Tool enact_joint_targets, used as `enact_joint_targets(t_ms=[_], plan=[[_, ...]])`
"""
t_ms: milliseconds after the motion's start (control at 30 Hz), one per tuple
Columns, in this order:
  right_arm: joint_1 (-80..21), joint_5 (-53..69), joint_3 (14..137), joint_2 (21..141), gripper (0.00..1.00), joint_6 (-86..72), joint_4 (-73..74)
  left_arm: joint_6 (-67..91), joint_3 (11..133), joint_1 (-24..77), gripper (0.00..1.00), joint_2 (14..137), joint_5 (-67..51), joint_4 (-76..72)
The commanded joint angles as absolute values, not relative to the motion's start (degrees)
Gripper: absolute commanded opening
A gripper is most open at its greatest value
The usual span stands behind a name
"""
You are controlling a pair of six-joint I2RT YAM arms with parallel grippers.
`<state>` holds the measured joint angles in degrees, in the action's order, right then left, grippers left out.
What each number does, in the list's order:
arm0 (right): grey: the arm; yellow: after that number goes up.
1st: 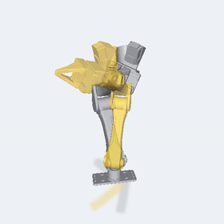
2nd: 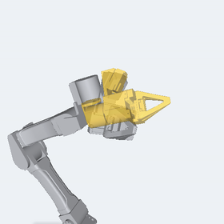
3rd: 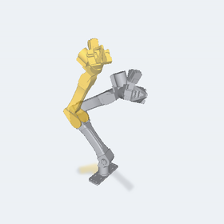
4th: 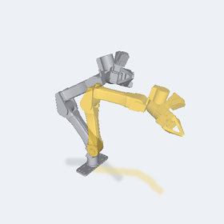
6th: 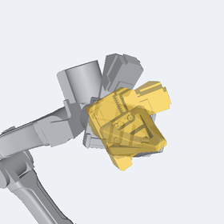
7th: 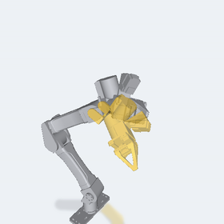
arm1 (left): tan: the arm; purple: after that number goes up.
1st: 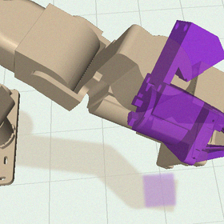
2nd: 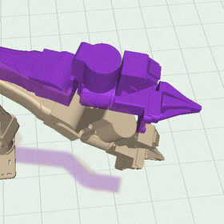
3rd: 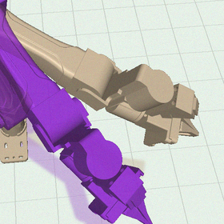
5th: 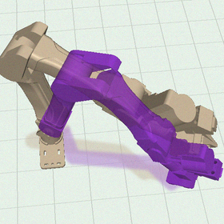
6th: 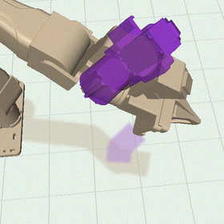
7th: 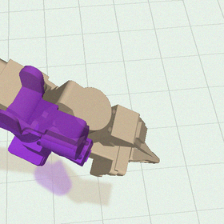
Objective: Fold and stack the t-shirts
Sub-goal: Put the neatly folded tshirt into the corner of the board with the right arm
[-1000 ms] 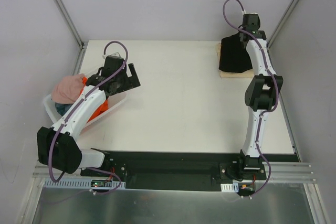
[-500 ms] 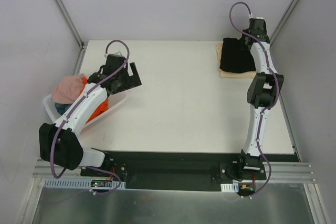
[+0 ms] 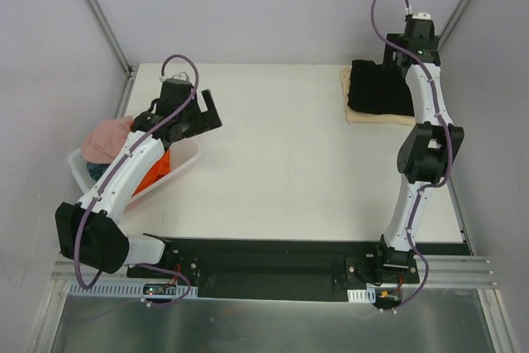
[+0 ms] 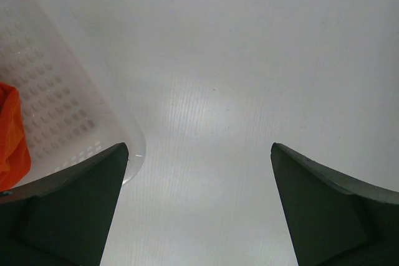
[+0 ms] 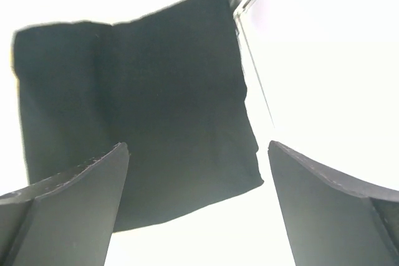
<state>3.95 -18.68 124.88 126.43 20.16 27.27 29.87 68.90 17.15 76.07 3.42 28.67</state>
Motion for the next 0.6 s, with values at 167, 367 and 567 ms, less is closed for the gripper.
enact_joint_targets(t_ms=[167, 367, 567], plan=[[5.4, 1.9, 125.3, 121.0, 0.97, 14.0, 28.7, 28.7, 69.5, 16.8, 0.99, 72.0, 3.4, 28.6], [9.3, 9.9, 133.4, 132.3, 0.97, 5.4, 26.3, 28.9, 69.3, 16.8, 0.99, 73.7, 3.8, 28.6], [13.4, 13.3, 136.6, 143.6, 0.97, -9.1, 13.7, 28.7, 70.8, 16.8, 0.99, 77.3, 2.0, 28.7]])
